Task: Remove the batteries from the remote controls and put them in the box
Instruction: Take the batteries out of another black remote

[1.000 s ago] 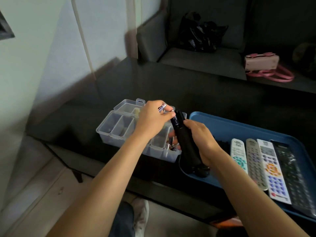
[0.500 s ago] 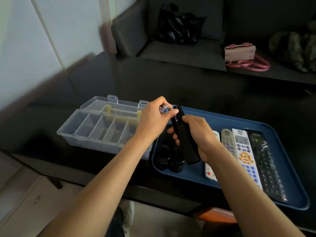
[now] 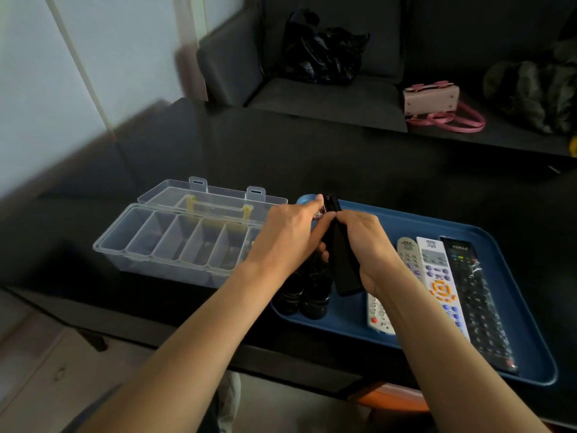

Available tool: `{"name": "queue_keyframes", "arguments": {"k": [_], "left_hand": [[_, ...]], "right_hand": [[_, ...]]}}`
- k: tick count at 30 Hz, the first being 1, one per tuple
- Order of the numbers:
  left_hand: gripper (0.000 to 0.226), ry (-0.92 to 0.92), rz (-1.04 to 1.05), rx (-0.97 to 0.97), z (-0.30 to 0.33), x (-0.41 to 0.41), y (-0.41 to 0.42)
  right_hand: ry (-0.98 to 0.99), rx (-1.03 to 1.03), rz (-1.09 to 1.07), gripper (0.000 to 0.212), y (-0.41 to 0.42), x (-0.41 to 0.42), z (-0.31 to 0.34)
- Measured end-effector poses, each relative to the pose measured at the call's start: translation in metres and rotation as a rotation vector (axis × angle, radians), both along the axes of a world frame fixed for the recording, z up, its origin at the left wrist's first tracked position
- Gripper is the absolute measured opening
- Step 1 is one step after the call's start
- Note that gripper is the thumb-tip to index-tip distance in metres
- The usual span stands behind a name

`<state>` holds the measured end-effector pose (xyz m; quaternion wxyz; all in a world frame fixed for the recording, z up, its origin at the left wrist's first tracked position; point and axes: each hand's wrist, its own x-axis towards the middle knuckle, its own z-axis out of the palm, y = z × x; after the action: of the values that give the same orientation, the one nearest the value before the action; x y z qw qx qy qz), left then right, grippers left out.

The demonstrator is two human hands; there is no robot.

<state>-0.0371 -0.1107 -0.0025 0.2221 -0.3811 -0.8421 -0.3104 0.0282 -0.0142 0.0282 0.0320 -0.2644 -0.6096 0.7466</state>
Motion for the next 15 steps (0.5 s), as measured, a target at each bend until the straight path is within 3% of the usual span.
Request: {"name": "queue_keyframes", "arguments": {"k": [3,10,15], "left_hand": [[0.041,-0.009,-0.024,-0.043,-0.0003,-0.0007,-0.0019],[0.035,-0.600,-0.037,0.226,0.0072,0.0033,-0.0043],[0.020,-0.617,-0.062,0.285,-0.0011,0.0009,-0.0055]], "right_hand": [[-0.009,-0.022,0.011,0.029,0.0016,0.0011,-0.0010],[-0.031,-0.072,0.039,0.031,0.0028,-0.0011,-0.0020],[-0.111,-0.102,0.059,0.038,0.0012,0.0021,-0.0052]]}}
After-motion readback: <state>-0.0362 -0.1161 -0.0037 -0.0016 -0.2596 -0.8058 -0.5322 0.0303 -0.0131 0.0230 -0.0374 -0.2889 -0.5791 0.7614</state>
